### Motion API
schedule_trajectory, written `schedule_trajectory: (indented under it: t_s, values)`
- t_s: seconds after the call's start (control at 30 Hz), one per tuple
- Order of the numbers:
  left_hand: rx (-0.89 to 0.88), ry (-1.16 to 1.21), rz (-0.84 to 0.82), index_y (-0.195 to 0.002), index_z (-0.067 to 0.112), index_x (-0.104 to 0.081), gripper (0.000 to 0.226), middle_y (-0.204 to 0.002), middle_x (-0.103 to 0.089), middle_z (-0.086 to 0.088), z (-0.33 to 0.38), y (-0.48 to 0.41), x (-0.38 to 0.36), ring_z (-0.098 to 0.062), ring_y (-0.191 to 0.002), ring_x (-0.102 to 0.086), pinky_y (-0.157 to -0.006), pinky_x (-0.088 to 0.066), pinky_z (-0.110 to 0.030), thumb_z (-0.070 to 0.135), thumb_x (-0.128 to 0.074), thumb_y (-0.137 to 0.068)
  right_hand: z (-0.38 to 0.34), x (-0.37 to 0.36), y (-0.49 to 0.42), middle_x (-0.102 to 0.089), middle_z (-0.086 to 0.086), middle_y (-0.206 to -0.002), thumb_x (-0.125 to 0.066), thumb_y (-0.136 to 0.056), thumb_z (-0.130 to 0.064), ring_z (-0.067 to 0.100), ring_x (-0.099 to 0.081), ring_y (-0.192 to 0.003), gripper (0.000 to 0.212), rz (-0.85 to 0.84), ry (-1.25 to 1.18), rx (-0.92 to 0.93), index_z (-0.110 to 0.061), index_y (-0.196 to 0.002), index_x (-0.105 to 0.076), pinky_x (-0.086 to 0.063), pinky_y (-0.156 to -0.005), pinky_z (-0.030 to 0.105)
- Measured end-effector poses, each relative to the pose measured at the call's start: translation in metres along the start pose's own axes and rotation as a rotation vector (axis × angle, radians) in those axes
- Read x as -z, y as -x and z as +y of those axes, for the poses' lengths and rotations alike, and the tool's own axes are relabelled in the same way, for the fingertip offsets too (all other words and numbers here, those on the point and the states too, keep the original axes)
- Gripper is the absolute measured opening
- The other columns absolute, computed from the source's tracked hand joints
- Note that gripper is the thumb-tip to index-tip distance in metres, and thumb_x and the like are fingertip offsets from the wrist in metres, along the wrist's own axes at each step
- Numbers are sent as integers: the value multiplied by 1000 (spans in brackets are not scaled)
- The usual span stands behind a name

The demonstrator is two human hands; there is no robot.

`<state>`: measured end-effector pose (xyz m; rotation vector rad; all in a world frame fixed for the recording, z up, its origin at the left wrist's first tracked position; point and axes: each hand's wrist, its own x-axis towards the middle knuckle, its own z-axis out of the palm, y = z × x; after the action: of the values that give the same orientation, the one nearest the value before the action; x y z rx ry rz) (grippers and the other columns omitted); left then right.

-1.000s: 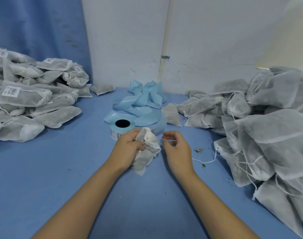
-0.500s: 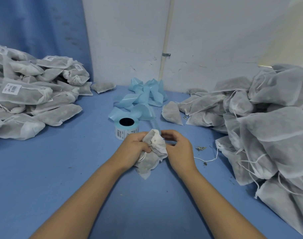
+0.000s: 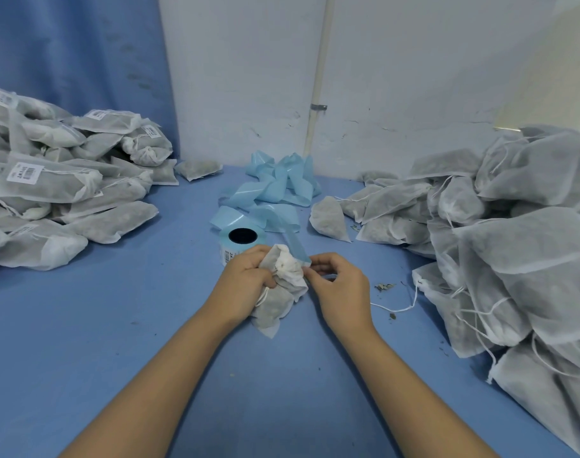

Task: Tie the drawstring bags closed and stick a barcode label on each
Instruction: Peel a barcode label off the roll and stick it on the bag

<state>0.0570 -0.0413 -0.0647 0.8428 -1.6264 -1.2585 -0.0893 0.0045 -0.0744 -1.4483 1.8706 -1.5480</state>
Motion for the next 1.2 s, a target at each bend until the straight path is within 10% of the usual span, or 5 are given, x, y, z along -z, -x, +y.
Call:
schedule_trajectory:
  t_s: [0.27,0.73,1.2]
  values:
    - [39,94,-61,-77,14,-68,29,-79,-66,7,-1,1,4,-7,-76,-62,-65,-47,-14,1,-53,-56,-4,0,5,-71,-12,-97,-66,-89,-17,-8,-60,-82,21,-151,2,81,-20,-108,-72,-50,-76,15]
    - [13,48,126,-86,-3,-60,22,-89,-56,-4,3,2,0,-14,-83,-53,-74,-41,-22,-16,-47,-75,3,7,2,-69,-10,-92,-65,-89,-17,-4,-61,-79,16,155,-273,-104,-32,-90,-72,-45,-76,12]
    - [-45,112,123,-109,20,-62,39,-100,-67,12,2,5,-3,5,-88,-61,-76,-44,-7,-10,-52,-85,-16,10,12,-71,-16,-76,-59,-89,-5,-4,-61,-72,20,133,-564,-107,-19,-85,-72,-45,-69,9]
